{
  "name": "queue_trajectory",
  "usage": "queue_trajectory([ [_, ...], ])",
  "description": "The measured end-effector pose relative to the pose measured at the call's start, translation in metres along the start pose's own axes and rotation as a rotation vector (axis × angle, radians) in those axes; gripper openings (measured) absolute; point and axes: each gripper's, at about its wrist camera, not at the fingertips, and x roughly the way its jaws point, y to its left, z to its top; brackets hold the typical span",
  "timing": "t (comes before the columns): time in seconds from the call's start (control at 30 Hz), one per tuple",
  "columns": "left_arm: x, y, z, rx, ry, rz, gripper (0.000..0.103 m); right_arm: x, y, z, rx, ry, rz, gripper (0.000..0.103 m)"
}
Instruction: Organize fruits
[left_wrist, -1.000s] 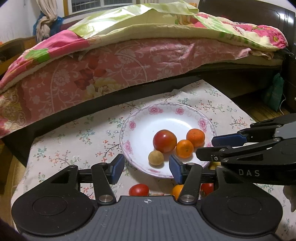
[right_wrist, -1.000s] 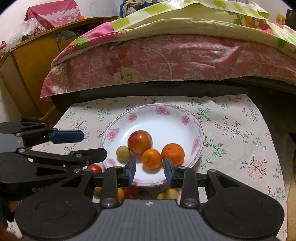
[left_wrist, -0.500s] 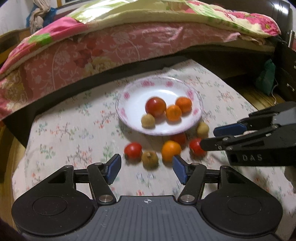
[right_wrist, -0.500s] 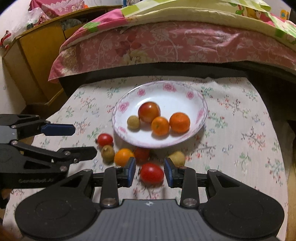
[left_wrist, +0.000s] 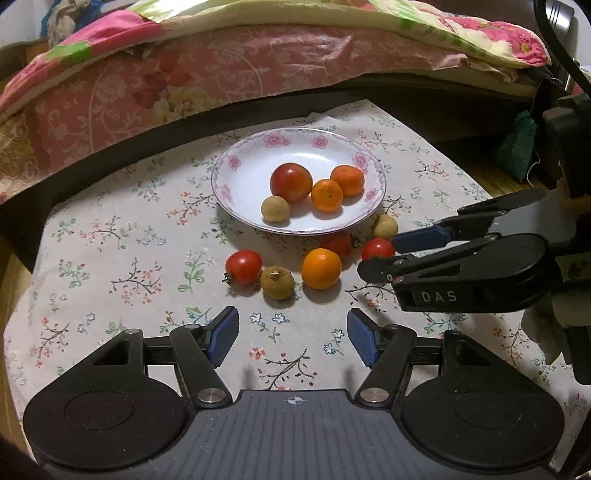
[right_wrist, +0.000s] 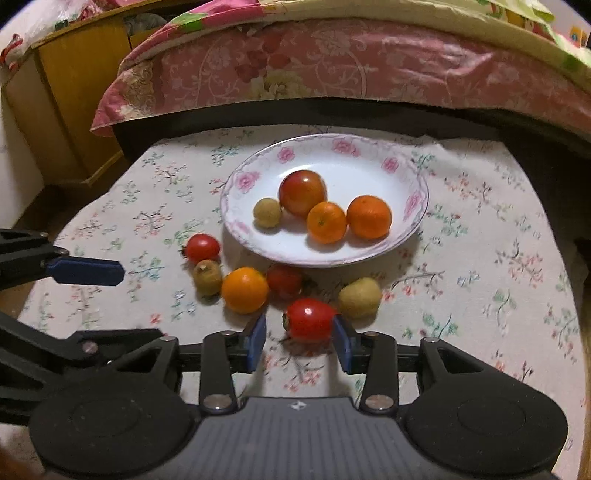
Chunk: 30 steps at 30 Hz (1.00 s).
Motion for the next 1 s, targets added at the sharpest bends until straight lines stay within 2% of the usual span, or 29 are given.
queue_trajectory([
  [0.2, 0.007, 0.002, -0.001, -0.004, 0.013, -0.005, 0.072, 0.007, -0.004, 0.006, 0.005, -0.009, -0.009, 0.043],
  [0.4, 0.012, 0.0, -0.002, 0.034, -0.006, -0.014, 0.071, 0.008, -0.005, 0.006, 0.01, 0.011, -0.009, 0.043],
  [0.53, 0.016, 0.0, -0.004, 0.05, -0.005, -0.008, 0.07, 0.017, -0.009, 0.003, 0.023, 0.05, -0.011, 0.041],
  [0.73, 0.019, -0.001, -0.001, 0.051, -0.017, -0.023, 0.07, 0.017, -0.011, 0.004, 0.033, 0.033, 0.012, 0.036],
  [1.0, 0.028, 0.0, 0.0, 0.06, -0.015, -0.028, 0.068, 0.014, -0.006, 0.003, -0.008, 0.038, 0.026, 0.035],
])
